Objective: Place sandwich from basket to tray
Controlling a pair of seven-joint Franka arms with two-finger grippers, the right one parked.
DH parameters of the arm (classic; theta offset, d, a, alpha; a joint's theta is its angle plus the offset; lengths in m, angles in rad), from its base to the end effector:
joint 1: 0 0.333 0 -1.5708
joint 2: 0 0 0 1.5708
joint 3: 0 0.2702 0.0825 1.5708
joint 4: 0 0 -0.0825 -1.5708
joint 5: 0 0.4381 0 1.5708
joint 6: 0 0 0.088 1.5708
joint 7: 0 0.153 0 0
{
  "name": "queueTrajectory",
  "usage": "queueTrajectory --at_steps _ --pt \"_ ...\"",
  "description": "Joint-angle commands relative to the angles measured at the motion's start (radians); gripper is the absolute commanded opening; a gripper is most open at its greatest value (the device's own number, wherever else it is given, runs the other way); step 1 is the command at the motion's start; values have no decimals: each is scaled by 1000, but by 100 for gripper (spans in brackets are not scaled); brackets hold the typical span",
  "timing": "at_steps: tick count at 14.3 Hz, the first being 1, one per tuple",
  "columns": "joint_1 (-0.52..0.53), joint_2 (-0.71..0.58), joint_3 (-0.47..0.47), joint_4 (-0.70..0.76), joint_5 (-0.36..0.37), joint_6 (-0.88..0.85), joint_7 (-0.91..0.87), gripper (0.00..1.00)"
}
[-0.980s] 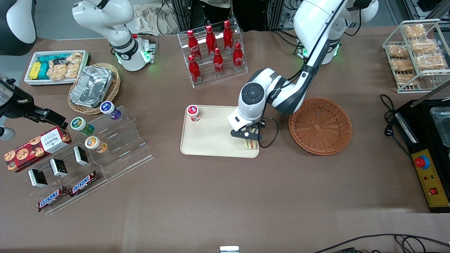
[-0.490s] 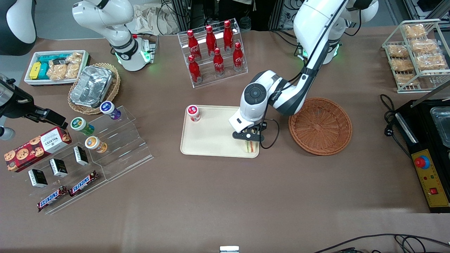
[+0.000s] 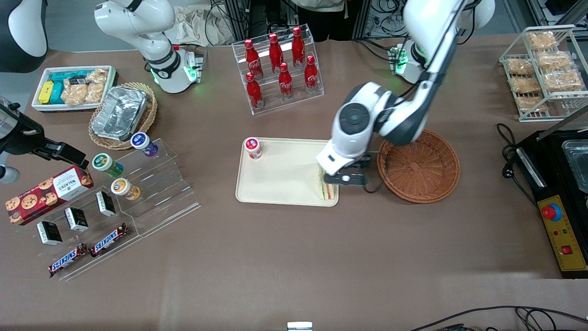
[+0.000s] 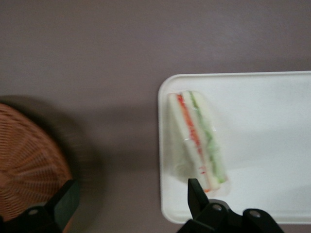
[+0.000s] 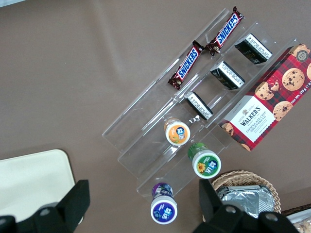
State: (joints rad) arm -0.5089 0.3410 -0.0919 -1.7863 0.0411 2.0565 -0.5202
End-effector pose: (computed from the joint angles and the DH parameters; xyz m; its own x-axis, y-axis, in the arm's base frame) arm 0.5476 -0.3698 0.2407 0.9938 -0.0954 -0.0579 -0.0977 -0.9945 -0.0380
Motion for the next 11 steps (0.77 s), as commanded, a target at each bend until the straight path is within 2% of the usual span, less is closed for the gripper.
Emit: queueTrajectory --at_steps 1,3,7,11 --pt "87 -109 -8 -15 2 -106 110 99" --pt "139 -164 -5 -8 5 -208 218 99" --pt "309 -263 -5 -5 14 -260 320 99" --pt "418 -304 -3 -2 14 -268 611 99"
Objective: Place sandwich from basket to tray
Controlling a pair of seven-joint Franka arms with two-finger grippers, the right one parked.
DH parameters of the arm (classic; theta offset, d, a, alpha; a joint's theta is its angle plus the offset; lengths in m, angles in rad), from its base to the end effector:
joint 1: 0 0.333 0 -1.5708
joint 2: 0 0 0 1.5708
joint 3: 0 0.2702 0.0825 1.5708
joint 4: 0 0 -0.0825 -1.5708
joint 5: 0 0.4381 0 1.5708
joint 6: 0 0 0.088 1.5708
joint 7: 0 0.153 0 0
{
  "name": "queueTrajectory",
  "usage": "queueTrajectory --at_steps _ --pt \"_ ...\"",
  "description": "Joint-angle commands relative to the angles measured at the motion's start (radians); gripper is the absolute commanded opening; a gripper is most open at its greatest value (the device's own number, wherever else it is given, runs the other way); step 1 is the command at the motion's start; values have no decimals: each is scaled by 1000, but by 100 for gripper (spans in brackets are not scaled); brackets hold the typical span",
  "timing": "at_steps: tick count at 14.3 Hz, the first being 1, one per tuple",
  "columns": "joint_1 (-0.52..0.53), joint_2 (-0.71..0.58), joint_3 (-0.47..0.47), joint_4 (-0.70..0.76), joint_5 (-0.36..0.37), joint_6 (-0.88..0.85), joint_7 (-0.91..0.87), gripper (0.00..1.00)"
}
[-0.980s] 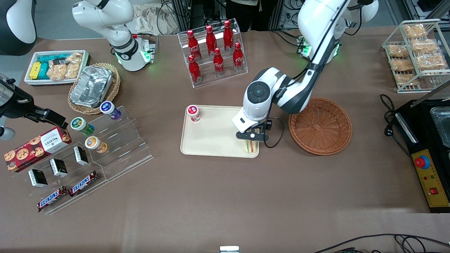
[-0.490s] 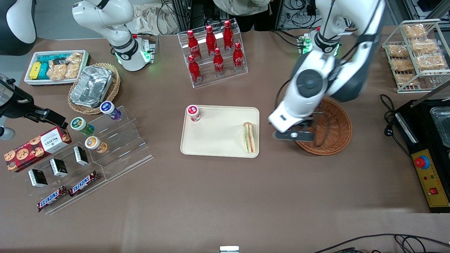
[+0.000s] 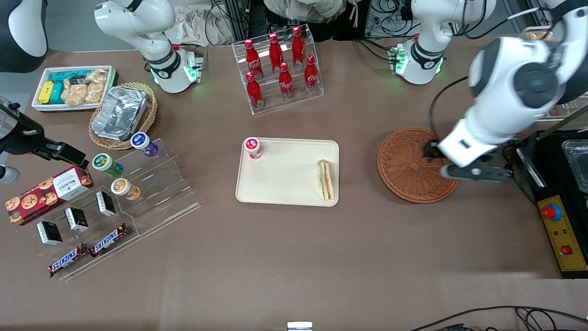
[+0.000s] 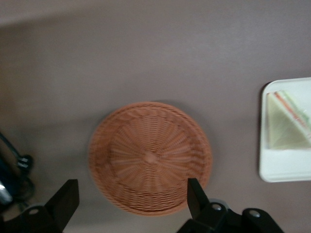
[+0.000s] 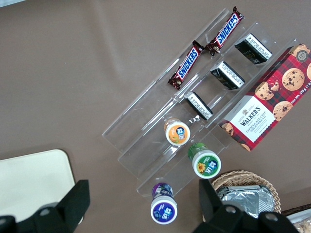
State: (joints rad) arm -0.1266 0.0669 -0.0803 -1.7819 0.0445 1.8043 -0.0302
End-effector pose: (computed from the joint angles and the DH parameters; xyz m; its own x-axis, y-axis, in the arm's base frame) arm 0.6134 -0.1224 0.3996 0.9816 -0.1858 -0.0433 -0.1875 -0.9815 -0.0388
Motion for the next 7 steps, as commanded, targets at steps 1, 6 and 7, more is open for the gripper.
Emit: queueTrajectory --at_steps 1,6,7 --pt "63 -36 -10 -5 15 -19 166 99" --pt "134 -65 -7 27 3 -95 256 99" --pt "128 -59 -1 68 8 -129 254 99"
